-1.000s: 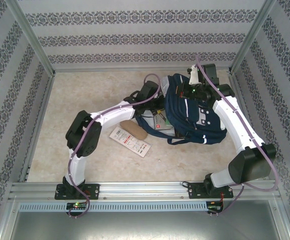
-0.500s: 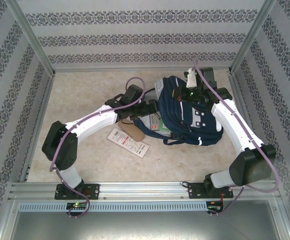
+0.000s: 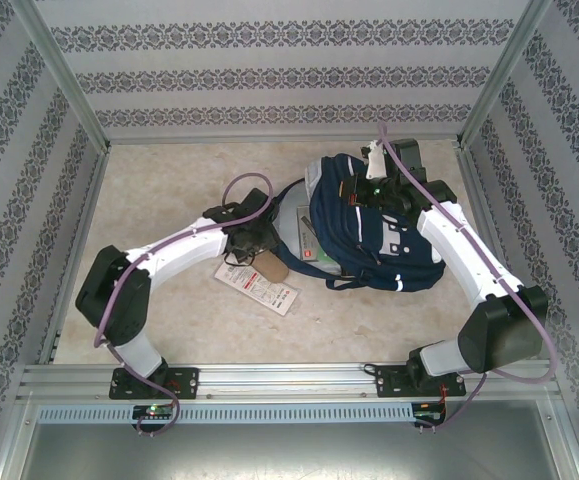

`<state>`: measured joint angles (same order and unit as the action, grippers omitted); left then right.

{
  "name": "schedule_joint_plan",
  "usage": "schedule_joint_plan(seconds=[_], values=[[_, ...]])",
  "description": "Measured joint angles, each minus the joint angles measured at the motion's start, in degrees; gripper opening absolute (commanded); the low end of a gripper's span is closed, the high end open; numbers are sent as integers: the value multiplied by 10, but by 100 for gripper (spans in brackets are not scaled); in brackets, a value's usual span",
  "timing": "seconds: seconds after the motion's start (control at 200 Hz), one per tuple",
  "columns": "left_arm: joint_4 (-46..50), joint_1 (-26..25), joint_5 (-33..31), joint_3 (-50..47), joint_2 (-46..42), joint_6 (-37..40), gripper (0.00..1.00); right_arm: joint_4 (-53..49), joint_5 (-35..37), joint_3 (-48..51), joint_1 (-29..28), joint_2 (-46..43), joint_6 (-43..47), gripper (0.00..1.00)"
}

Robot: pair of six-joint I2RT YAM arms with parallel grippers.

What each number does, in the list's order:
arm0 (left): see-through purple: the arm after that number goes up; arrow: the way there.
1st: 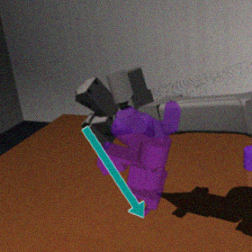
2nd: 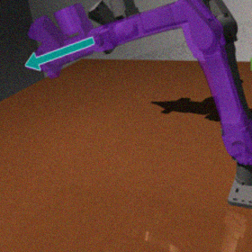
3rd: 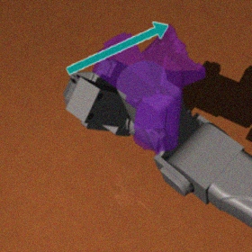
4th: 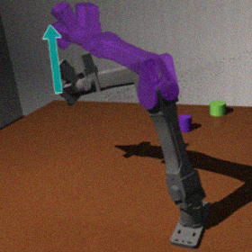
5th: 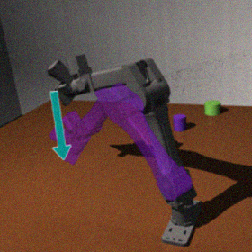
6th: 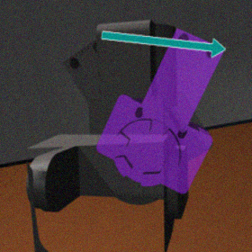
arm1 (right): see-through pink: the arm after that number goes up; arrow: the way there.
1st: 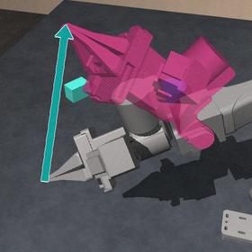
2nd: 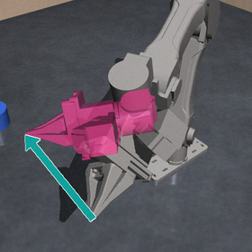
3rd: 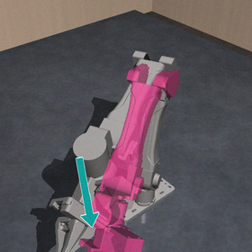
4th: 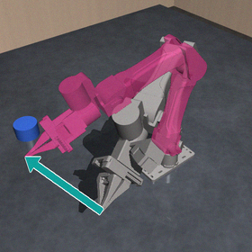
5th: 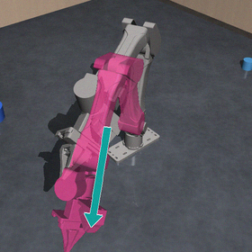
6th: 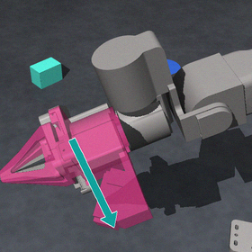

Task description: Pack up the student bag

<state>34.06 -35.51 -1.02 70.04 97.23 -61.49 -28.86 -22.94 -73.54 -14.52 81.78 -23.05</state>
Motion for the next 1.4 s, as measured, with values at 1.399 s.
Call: schedule_joint_plan(seconds=[1.399], values=[[21,11,-26,49,124,-13,57,17,2,10,-11,5,-11,0]])
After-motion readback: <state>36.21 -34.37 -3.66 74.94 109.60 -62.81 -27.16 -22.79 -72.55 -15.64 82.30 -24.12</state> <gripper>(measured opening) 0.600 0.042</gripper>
